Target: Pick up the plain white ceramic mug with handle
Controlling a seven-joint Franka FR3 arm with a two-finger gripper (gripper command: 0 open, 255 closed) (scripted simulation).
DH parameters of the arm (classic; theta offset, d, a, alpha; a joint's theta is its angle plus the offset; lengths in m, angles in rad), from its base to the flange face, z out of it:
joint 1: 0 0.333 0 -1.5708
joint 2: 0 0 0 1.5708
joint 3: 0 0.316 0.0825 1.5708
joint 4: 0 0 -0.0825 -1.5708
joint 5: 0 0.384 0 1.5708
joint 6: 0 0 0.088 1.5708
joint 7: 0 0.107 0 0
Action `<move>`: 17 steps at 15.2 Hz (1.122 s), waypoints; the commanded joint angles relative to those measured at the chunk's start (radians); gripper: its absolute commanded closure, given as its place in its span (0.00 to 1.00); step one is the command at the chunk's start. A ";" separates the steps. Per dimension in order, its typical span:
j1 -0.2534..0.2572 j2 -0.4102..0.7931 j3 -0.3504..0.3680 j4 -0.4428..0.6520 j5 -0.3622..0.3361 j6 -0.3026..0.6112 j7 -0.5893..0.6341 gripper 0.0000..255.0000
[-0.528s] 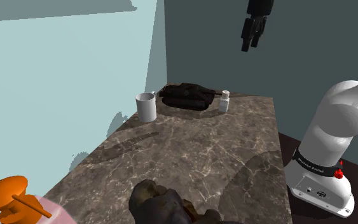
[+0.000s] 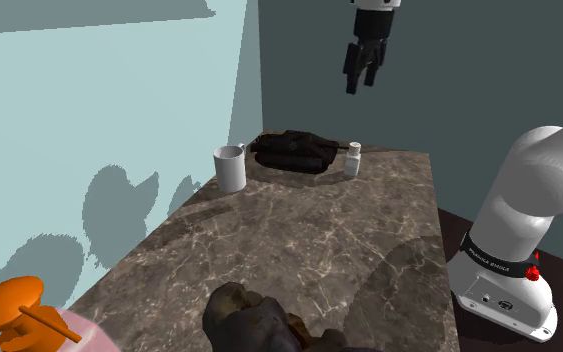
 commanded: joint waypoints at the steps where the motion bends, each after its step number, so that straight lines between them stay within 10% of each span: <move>1: 0.009 0.047 0.033 0.009 0.014 0.041 0.040 0.00; 17: 0.058 0.562 0.260 0.311 -0.044 0.264 0.377 0.00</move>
